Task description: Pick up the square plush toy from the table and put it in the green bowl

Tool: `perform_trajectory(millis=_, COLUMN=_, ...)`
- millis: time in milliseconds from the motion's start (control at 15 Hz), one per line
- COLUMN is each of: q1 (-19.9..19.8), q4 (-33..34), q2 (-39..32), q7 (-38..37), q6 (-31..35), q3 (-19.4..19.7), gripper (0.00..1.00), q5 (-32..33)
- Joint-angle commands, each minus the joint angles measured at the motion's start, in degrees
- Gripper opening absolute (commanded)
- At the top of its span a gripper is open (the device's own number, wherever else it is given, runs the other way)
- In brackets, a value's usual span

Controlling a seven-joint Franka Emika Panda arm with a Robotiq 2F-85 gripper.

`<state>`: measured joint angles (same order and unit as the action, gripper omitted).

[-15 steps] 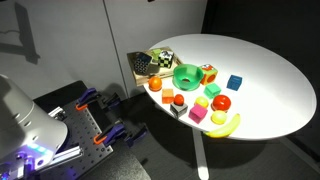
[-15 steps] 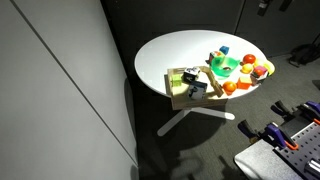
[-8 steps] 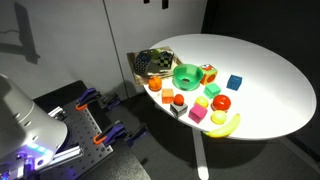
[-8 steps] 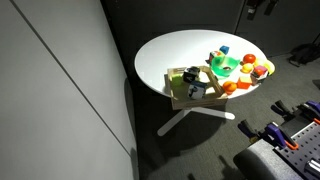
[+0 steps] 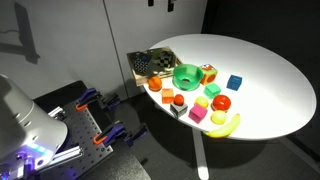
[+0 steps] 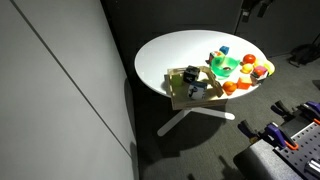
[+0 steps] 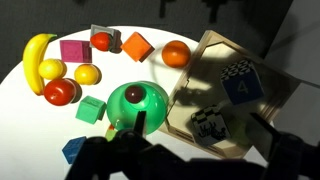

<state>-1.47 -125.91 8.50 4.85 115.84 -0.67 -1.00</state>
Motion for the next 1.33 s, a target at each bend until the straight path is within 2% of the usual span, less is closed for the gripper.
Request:
perform_trajectory(millis=0, q1=0.5, q4=0.1, q2=0.0, q7=-0.1, q6=-0.2, q3=0.5, gripper=1.00, q5=0.1)
perform_trajectory(millis=533, q1=0.5, q4=3.1, q2=-1.7, q7=2.0, q6=-1.1, q3=1.0, gripper=1.00, q5=-0.9)
perform_trajectory(millis=1267, q1=-0.2, q4=13.5, q2=-10.1, q7=1.0, q6=-1.3, q3=2.1, gripper=1.00, q5=-3.2)
